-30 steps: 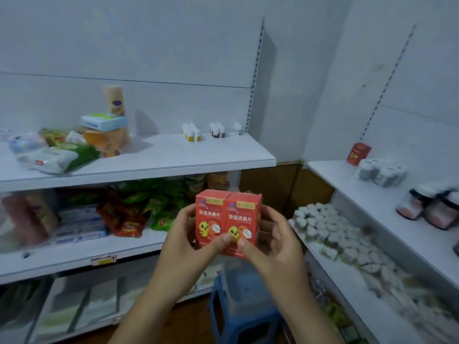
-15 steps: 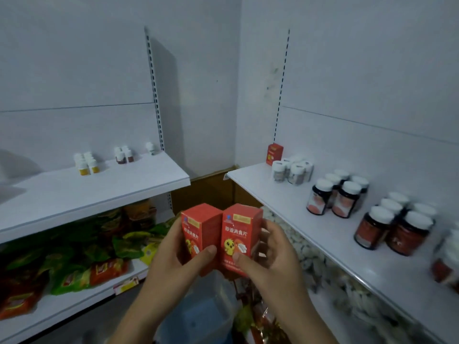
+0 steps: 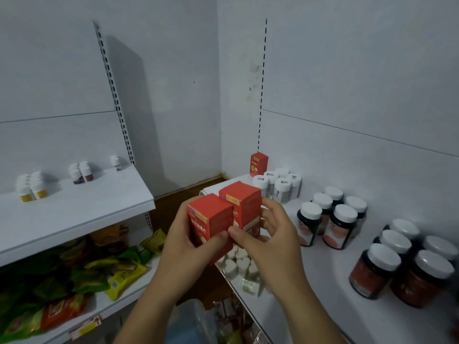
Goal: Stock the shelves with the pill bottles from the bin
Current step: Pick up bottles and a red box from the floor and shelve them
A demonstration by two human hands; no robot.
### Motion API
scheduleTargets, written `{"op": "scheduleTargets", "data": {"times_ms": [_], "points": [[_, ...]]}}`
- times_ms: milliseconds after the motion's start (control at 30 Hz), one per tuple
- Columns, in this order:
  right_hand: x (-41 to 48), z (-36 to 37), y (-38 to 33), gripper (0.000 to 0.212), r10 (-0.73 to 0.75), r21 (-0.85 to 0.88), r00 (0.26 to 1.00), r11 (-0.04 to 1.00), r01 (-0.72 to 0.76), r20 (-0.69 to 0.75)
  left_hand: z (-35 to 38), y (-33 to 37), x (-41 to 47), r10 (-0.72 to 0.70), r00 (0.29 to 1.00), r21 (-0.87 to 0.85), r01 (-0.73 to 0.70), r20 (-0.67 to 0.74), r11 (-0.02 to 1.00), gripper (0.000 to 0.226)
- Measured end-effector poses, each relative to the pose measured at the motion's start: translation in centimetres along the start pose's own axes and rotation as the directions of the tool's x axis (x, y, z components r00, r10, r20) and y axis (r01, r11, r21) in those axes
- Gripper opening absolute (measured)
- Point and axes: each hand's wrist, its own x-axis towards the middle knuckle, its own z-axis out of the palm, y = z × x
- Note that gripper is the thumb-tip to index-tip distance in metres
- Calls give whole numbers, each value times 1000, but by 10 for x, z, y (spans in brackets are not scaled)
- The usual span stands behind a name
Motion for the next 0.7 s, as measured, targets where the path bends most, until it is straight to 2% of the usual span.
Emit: {"op": "scheduleTargets", "data": {"times_ms": [133,233,400,533,667,700], "points": [[51,11,16,64,-4,-54,997,999,0,-72,-4,-22,59,13,999,-8,-13,44,1000,58],[92,23,22,60,-17,-104,997,994,10,-69,-6,-42,105,25,996,-45,-22,86,999,56],[169,34,29,48,43,-219,994,974,-65,-104,-7,-77,183,39,989,-115,-23,141,993,55],[236,36,28,44,70,-420,991,901,-111,-113,-3,-108,246,45,987,-102,-30,153,994,56],[294,34,27,12,139,-601,989,787,-137,-42,10,-140,298,8,986,-71,4,167,997,61],[306,34,29,12,150,-644,988,753,-135,-32,15,-147,308,-6,985,-64,17,172,998,63]]}}
